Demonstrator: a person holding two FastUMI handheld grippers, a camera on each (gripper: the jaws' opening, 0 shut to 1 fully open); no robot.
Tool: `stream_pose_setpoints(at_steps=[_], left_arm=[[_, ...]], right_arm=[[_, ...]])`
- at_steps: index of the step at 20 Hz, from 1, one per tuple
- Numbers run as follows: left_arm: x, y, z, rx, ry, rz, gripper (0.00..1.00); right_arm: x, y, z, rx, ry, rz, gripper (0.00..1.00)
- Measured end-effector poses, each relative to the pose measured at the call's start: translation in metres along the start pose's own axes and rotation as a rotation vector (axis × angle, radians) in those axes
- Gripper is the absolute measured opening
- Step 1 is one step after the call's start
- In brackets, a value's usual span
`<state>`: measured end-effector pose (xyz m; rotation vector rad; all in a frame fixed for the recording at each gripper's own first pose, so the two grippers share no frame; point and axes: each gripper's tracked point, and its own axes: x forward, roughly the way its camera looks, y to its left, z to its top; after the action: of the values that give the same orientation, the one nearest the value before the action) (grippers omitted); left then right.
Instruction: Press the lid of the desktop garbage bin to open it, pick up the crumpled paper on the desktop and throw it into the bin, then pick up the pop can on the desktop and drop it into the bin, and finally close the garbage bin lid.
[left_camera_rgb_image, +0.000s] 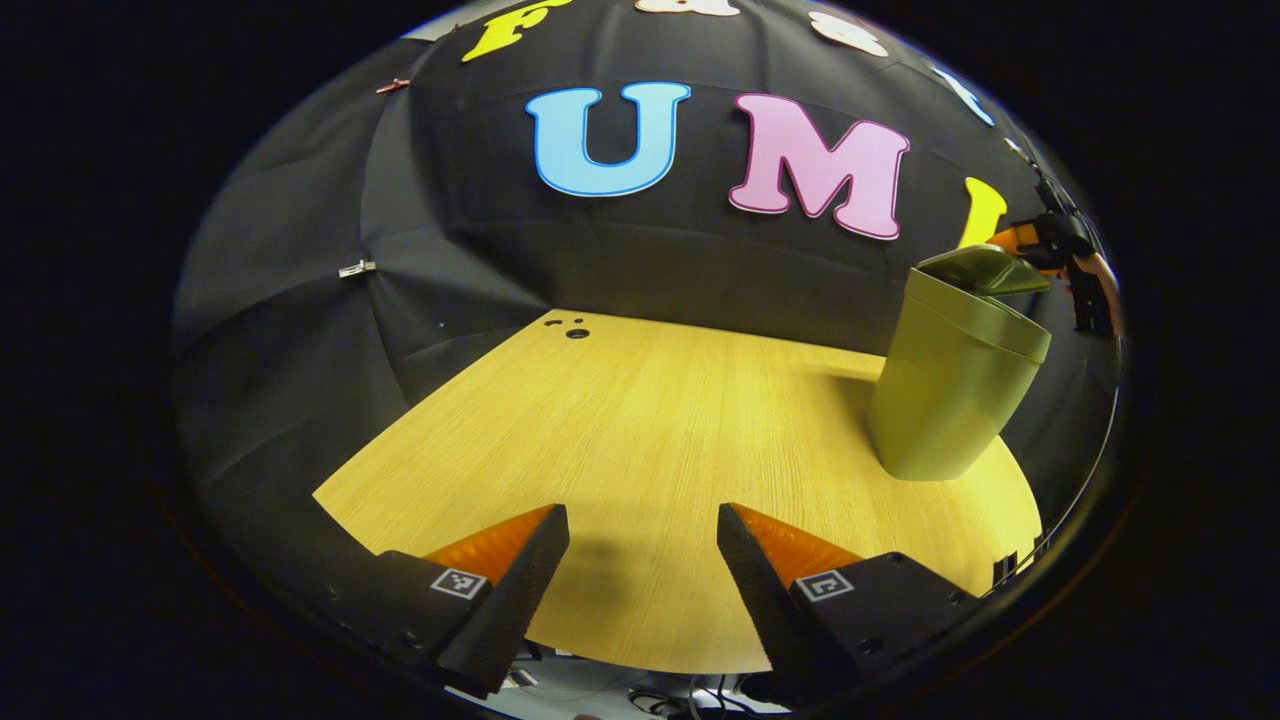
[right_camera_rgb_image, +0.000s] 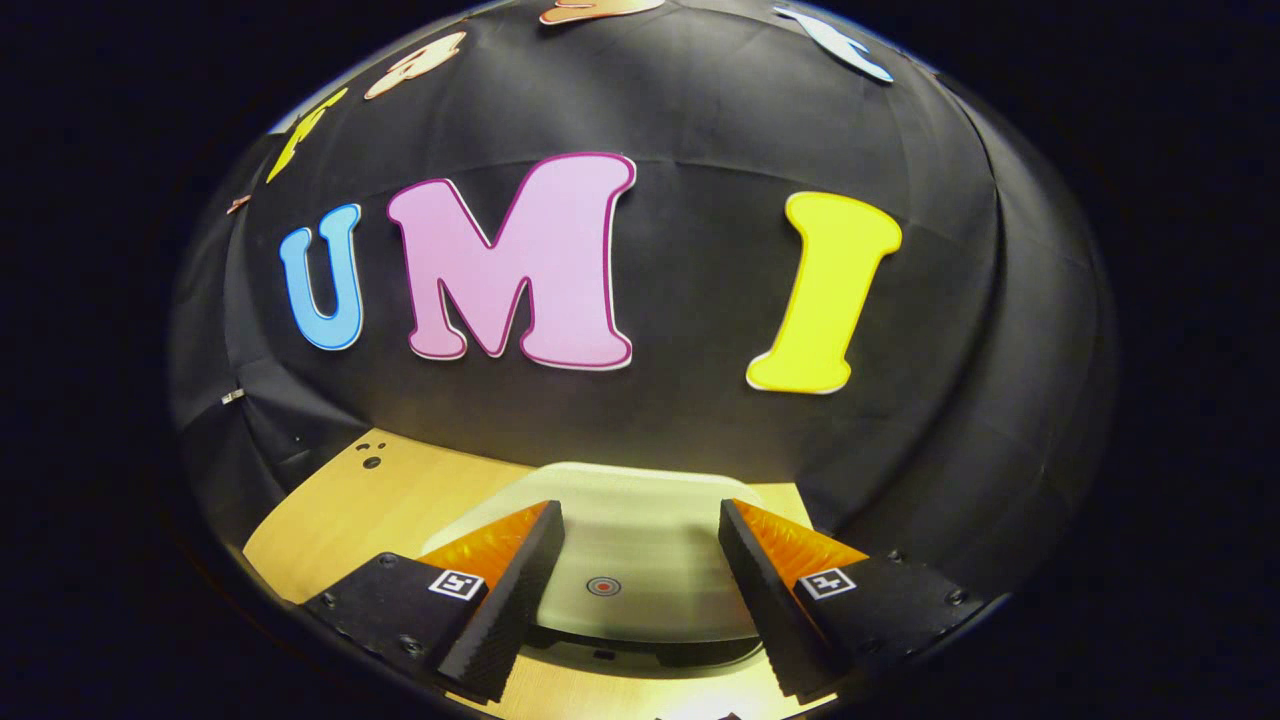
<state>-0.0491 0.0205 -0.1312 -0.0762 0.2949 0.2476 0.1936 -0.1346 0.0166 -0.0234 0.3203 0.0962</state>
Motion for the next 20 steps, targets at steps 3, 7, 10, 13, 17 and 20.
stream_pose_setpoints(at_steps=[3,7,10,13,17,20], left_arm=[[-0.001,-0.006,0.001,0.021,0.002,-0.01,0.96],[-0.006,-0.01,0.001,0.04,-0.003,-0.011,0.96],[-0.009,-0.012,0.0,0.038,-0.002,-0.016,0.96],[-0.012,-0.01,-0.003,0.038,-0.001,-0.018,0.96],[-0.02,-0.006,-0.01,0.031,0.005,-0.022,0.96],[-0.025,-0.001,-0.015,0.03,0.003,-0.03,0.96]], right_arm=[[-0.002,-0.003,-0.017,0.036,0.014,-0.012,0.98],[-0.009,-0.006,-0.035,0.05,0.033,-0.019,0.98],[-0.017,-0.006,-0.04,0.051,0.022,-0.032,0.99],[-0.023,0.0,-0.043,0.043,0.017,-0.041,1.0],[-0.029,0.007,-0.048,0.031,0.008,-0.059,1.0],[-0.031,0.009,-0.05,0.046,-0.001,-0.075,1.0]])
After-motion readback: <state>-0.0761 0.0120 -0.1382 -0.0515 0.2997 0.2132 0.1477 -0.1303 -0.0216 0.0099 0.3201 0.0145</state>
